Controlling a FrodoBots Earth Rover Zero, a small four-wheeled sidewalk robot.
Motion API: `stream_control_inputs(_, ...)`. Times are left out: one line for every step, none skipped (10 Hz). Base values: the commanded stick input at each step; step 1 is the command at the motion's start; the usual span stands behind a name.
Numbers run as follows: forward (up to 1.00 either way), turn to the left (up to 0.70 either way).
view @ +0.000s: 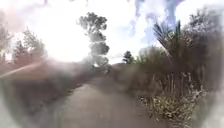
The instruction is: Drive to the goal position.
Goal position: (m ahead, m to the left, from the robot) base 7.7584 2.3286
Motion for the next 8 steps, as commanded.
stream_control_inputs(0.5,0.01)
stream_control_inputs(0.5,0.01)
stream_control_inputs(0.5,0.01)
stream_control_inputs(0.5,0.01)
stream_control_inputs(0.5,0.01)
stream_control_inputs(0.5,0.01)
stream_control_inputs(0.5,0.01)
stream_control_inputs(0.5,0.01)
